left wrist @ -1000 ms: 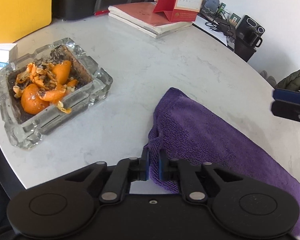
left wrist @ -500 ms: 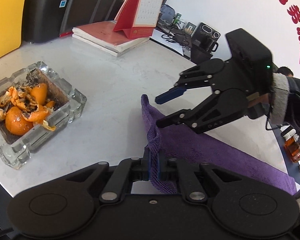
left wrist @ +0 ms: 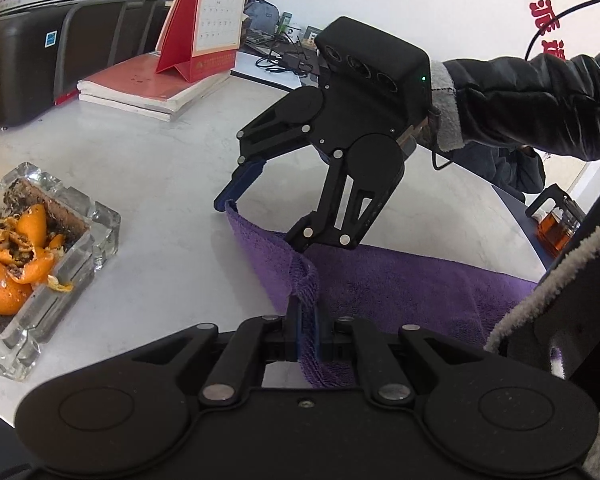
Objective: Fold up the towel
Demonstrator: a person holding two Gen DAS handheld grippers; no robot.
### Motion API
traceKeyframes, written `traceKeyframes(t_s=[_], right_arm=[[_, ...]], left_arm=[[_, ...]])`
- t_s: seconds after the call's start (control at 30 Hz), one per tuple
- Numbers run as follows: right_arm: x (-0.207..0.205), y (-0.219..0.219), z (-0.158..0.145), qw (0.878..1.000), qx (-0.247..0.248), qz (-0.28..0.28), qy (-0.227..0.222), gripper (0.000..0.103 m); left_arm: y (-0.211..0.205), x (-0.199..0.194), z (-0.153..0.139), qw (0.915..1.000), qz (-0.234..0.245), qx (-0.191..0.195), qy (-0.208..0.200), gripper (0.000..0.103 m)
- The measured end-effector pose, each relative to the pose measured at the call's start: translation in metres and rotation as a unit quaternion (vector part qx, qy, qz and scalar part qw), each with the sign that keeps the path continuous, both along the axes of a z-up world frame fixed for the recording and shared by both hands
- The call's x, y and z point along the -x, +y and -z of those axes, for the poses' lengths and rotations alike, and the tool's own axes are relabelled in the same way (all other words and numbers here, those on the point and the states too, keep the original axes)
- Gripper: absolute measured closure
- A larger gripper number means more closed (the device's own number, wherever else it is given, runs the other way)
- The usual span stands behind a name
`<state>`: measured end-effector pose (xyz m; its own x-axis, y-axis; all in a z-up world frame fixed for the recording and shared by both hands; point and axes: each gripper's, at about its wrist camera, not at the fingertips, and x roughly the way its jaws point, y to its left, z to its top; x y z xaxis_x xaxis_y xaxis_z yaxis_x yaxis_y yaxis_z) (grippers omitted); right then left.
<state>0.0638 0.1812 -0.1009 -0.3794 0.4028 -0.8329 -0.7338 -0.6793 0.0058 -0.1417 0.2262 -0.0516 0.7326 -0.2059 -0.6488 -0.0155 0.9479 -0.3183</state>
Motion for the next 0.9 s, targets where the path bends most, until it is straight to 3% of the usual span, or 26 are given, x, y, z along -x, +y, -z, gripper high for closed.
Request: traceKeyframes(t_s=[0.2,0.27,0.3,0.37,0.47,0.9], right_arm=[[0.001,0.016,0.003,0.998,0.025,-0.031,0.041,0.037],[-0.001,0.018,0.002,0.998,0.028,-0.017,0.047,0.056],[-0.003,0.019,0.001,0.998,0.031,-0.005,0.048,0.06],[-0.006,0.019,0.0,0.998,0.033,0.015,0.047,0.084],[-0.004,0.01,-0.002,0.999,0.023,0.041,0.025,0.093],[0.015,-0.024,-0.023,0.987,-0.042,0.145,-0.052,0.096]], left_arm=[[0.009,0.0,0.004,0.9999,-0.007,0.0,0.008,0.098],[0.013,0.002,0.007,0.9998,-0.016,0.004,0.01,0.098],[0.015,0.002,0.008,0.9997,-0.02,0.008,0.012,0.098],[0.019,0.002,0.012,0.9994,-0.027,0.01,0.017,0.097],[0.023,0.002,0.017,0.9989,-0.038,0.011,0.027,0.096],[0.019,-0.024,0.016,0.9936,-0.085,-0.018,0.072,0.097]])
